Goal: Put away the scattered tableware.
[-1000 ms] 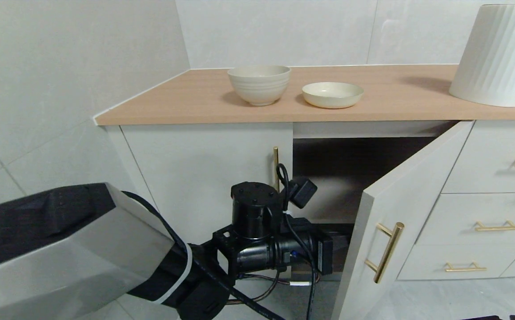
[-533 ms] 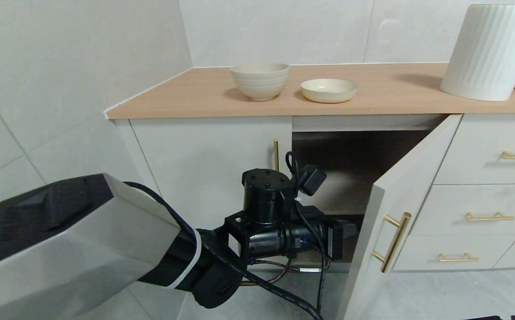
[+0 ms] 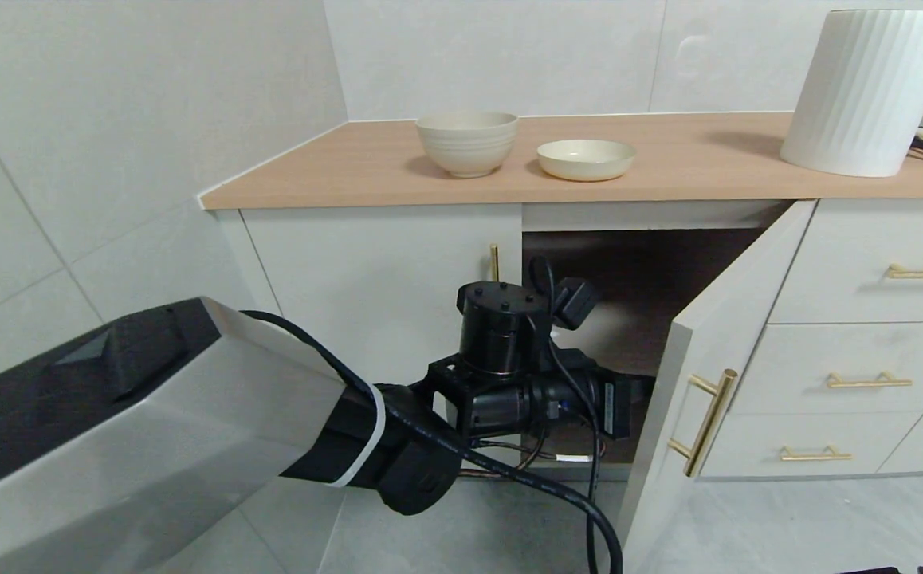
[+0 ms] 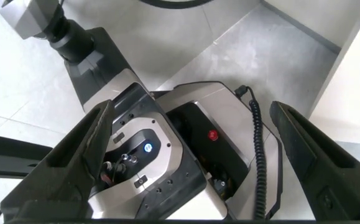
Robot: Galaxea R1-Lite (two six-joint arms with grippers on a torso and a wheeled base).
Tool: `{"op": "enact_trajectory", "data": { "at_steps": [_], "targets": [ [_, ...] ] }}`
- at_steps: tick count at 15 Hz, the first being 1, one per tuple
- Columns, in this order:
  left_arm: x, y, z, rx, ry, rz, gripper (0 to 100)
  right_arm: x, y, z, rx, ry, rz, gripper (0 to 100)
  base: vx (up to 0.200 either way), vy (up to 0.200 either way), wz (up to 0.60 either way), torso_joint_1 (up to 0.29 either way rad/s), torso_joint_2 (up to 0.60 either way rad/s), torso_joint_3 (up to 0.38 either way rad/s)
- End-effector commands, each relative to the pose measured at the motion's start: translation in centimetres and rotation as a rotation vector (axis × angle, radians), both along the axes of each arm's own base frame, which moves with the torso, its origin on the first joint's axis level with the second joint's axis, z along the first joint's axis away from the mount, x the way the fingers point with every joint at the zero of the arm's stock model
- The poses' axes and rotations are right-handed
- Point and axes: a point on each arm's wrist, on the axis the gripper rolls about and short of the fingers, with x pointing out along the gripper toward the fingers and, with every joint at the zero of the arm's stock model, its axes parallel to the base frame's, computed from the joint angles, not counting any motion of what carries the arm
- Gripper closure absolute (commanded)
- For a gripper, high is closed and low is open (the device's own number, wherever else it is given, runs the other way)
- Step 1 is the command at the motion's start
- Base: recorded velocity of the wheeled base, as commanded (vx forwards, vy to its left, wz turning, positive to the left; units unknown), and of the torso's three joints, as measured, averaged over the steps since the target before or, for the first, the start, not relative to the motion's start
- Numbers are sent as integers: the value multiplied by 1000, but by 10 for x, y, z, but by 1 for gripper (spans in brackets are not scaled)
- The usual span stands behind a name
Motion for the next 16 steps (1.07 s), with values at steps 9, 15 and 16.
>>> {"op": "enact_trajectory", "data": {
  "at_steps": [9, 15, 16],
  "targets": [
    [-65, -23, 41, -6, -50, -55, 100, -10, -13, 16, 112, -88, 6, 0, 0, 0, 0, 0, 0, 0],
    [-66, 116, 85, -27, -120, 259, 100, 49, 4, 48, 105, -53, -247, 0, 0, 0, 0, 0, 0, 0],
    [-75, 140, 95, -33, -129, 306, 100, 68, 4, 52, 95, -52, -316, 0, 0, 0, 0, 0, 0, 0]
  ]
}}
